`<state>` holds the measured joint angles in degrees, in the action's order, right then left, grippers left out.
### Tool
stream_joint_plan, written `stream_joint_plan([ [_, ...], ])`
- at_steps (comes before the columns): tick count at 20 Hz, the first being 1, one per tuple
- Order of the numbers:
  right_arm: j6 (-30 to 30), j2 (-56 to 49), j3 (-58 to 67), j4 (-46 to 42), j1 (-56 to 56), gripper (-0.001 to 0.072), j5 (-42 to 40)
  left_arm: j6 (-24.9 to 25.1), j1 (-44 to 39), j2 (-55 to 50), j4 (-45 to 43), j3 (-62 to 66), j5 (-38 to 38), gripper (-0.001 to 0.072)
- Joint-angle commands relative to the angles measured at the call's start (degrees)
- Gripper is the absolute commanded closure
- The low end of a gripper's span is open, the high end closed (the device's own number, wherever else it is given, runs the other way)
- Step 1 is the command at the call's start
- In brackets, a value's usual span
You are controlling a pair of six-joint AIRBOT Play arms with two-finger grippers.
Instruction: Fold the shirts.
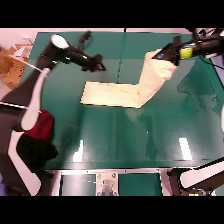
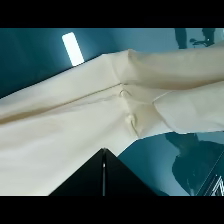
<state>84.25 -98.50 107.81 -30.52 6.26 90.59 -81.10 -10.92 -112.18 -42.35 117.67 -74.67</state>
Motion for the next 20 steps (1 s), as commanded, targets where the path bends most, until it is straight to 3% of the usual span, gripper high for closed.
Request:
stream_joint_plan([
  [1,7.3,-1.86,-0.55,-8.59,-12.55,0.0698,-10.97,1.07,7.91,2.36,0.13,0.07,-8.98,0.068],
  [4,11.41,-7.3,-1.46,-10.58,-25.16,0.0698,-26.16,3.37,11.34,2.36,0.02,0.07,-12.57,0.068],
  [6,13.14,-12.57,-1.44,-10.36,-33.55,0.0696,-44.28,3.65,12.79,2.36,-0.02,0.07,-13.29,0.068],
  [7,13.09,-15.26,-1.4,-8.46,-37.42,0.0563,-52.24,3.63,13.18,2.36,-0.02,0.07,-13.73,0.068],
  [8,13.03,-17.09,-1.4,-6.29,-40.09,0.033,-55.56,3.63,13.55,2.36,0.0,0.07,-14.47,0.068],
  [9,12.61,-17.94,-1.4,-6.4,-41.42,0.0195,-55.41,3.69,13.53,2.36,-0.09,0.07,-15.13,0.068],
  [14,8.09,-12.13,-1.16,-9.16,-31.32,0.0209,-34.97,5.2,13.53,2.34,-0.11,0.07,-15.45,0.0681],
  [17,8.76,-7.67,-1.22,-18.32,-19.52,0.0304,-22.03,5.18,13.53,2.34,-0.33,0.07,-15.37,0.068],
  [20,9.66,-5.95,-4.31,-24.22,-8.07,0.0301,-11.96,5.03,13.53,2.34,-3.39,0.07,-15.39,0.068],
])
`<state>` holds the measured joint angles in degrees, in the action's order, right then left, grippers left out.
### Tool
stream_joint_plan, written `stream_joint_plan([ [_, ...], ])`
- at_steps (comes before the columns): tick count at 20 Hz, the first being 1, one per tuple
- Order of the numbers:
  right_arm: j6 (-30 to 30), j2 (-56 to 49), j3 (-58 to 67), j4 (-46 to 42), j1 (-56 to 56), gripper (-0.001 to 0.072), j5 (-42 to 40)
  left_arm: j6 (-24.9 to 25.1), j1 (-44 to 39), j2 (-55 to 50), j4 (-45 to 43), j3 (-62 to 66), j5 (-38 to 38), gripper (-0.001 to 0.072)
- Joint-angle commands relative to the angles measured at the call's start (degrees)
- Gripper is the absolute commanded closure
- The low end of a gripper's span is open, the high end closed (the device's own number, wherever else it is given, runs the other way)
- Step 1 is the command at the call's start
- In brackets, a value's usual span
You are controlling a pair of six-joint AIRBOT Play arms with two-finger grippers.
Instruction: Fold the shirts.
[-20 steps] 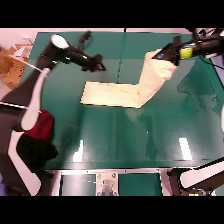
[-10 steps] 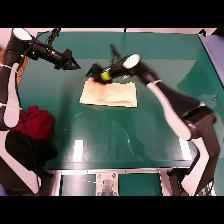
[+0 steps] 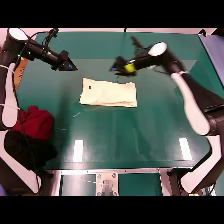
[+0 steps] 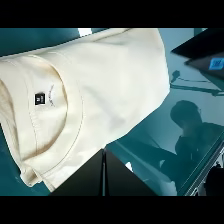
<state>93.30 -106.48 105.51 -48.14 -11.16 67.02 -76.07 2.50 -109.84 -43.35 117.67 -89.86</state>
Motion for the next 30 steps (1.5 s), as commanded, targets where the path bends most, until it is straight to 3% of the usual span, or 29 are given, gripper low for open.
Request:
stream_joint_plan([
  [1,0.61,2.03,-4.42,-6.51,12.24,0.028,12.41,-0.57,0.11,0.0,-4.37,0.07,-0.09,0.0681],
  [2,0.61,2.03,-8.0,-6.47,14.62,0.0186,12.0,-1.84,0.09,0.0,-8.2,0.07,0.61,0.0681],
  [3,0.55,1.99,-11.82,-6.01,15.87,0.0163,10.84,-4.35,0.11,0.0,-12.7,0.07,1.44,0.0681],
  [6,-4.24,1.92,-22.73,0.98,15.96,0.0162,2.8,-9.42,0.09,0.0,-22.86,0.04,3.15,0.0681],
  [12,-13.51,-3.52,-26.34,21.09,8.33,0.0177,-5.86,-10.54,0.11,0.0,-25.31,0.04,6.86,0.0681],
  [13,-14.86,-3.91,-25.9,23.43,7.41,0.0374,-6.67,-10.49,0.09,0.0,-25.31,0.04,6.78,0.0681],
  [14,-16.31,-3.89,-25.22,24.9,6.91,0.062,-7.06,-10.47,0.11,0.0,-25.31,0.07,6.69,0.0681],
  [15,-16.44,-3.8,-23.78,25.18,6.95,0.0698,-6.45,-10.47,0.11,0.0,-25.31,0.04,6.51,0.0681],
  [17,-16.44,-2.43,-21.18,24.9,8.83,0.0699,-4.59,-10.43,0.09,0.0,-25.31,0.04,6.14,0.0681],
  [21,-15.26,7.06,-20.81,19.58,19.69,0.0699,-0.79,-9.79,0.09,0.0,-25.27,0.07,4.76,0.0681],
  [26,-7.19,20.9,-21.73,-1.79,40.46,0.07,3.58,-9.79,0.09,0.0,-25.22,0.04,4.79,0.0681],
  [30,-5.2,28.11,-27.82,-14.23,58.58,0.07,3.26,-9.79,0.09,0.0,-25.22,0.04,5.03,0.0681],
])
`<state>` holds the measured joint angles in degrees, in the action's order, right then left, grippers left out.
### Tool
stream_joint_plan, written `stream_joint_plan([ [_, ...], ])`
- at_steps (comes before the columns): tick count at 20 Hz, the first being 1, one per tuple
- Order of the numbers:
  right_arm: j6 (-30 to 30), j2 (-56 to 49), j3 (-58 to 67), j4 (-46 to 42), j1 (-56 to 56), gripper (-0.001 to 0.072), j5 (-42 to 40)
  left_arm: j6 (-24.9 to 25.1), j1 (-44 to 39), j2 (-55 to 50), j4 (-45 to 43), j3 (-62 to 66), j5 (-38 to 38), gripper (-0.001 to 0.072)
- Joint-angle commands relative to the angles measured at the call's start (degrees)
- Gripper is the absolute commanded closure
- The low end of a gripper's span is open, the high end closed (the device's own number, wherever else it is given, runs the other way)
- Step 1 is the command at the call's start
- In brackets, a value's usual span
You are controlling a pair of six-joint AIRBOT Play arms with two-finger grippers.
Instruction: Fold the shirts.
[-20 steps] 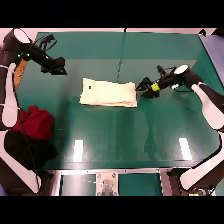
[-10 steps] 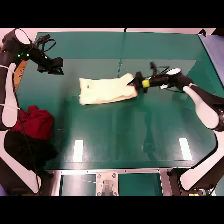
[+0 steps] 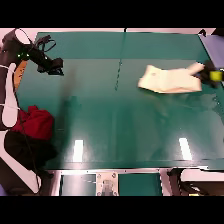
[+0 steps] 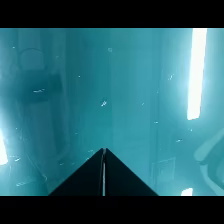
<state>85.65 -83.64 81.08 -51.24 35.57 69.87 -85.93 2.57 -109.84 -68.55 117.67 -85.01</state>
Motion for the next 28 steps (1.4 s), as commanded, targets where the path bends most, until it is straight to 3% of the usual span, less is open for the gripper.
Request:
stream_joint_plan([
  [1,2.43,6.4,-5.53,-12.59,16.33,0.07,0.13,0.04,0.02,0.02,-0.02,0.04,0.44,0.0681],
  [7,2.4,11.91,-26.64,-14.38,39.71,0.07,-9.51,0.02,-0.02,0.0,0.48,0.07,1.01,0.0681],
  [12,2.43,12.55,-40.37,-14.29,43.52,0.07,-17.84,0.02,-0.02,0.0,0.83,0.04,1.01,0.0681],
  [14,2.43,12.55,-41.55,-14.4,43.54,0.0697,-17.35,0.07,-0.02,0.0,1.46,0.04,0.94,0.0681],
  [15,2.45,12.55,-41.31,-14.51,43.67,0.0604,-15.58,0.28,-0.02,0.0,1.77,0.04,0.94,0.0681],
  [16,3.37,12.55,-40.61,-15.45,44.17,0.036,-12.83,1.07,-0.02,0.0,2.54,0.04,0.96,0.0681],
  [17,5.99,12.55,-38.88,-18.01,44.94,0.0184,-8.37,2.32,-0.02,0.02,3.93,0.07,0.92,0.068],
  [18,8.72,12.55,-36.24,-20.81,45.44,0.0174,-3.32,3.21,-0.02,0.26,5.16,0.07,0.9,0.0681],
  [20,14.43,12.57,-29.11,-26.49,45.62,0.0212,8.44,4.0,-0.02,1.79,5.62,0.13,1.03,0.0681],
  [21,15.13,12.57,-25.2,-26.93,45.35,0.0333,13.84,4.87,0.04,3.28,5.53,0.11,0.98,0.0681],
  [23,17.2,12.76,-18.56,-26.73,42.86,0.0446,21.31,5.49,0.04,6.73,4.44,0.11,0.35,0.0682],
  [25,17.22,14.08,-13.79,-25.03,37.88,0.0656,22.64,5.46,0.04,9.86,4.22,0.09,-1.64,0.0681],
  [26,17.25,14.99,-12.44,-24.59,34.27,0.0698,21.64,5.44,0.04,11.06,4.2,0.04,-3.37,0.0681],
  [28,17.16,17.4,-11.8,-23.61,24.81,0.0698,16.5,5.22,-0.04,12.94,4.02,-2.16,-5.81,0.0682],
])
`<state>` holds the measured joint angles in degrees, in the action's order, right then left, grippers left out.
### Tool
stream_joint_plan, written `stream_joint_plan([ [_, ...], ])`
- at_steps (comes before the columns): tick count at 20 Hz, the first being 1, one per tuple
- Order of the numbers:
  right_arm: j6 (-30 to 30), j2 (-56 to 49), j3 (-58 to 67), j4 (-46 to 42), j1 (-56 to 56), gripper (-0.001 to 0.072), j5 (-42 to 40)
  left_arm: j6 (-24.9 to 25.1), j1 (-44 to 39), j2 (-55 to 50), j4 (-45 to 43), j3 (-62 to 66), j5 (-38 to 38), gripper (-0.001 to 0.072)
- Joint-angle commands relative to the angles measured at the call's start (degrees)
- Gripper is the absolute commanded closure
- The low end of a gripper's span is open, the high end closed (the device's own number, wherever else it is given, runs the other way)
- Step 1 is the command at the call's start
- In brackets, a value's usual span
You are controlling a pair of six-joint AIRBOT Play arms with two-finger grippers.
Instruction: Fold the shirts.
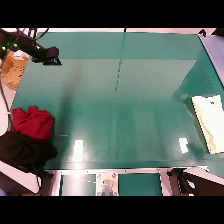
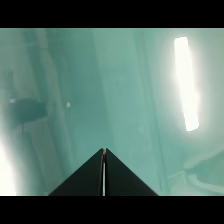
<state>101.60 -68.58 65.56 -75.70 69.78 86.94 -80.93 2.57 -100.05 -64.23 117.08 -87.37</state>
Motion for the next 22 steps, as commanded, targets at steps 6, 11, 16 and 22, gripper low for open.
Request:
stream_joint_plan([
  [6,-1.33,9.05,-3.17,0.92,-39.58,0.0701,-10.51,0.55,-0.02,16.74,-0.35,-31.89,1.46,0.0682],
  [11,-1.03,17.03,-16.04,1.14,-57.4,0.07,-14.14,1.51,-0.02,32.02,-0.33,-57.99,9.29,0.0682],
  [16,-1.11,17.86,-17.99,1.86,-63.58,0.0699,-15.58,1.6,-0.02,35.41,-0.31,-63.1,9.84,0.068],
  [22,-1.11,17.86,-17.99,1.75,-63.58,0.0699,-15.54,-0.07,-0.02,35.41,-0.22,-63.1,10.32,0.068],
])
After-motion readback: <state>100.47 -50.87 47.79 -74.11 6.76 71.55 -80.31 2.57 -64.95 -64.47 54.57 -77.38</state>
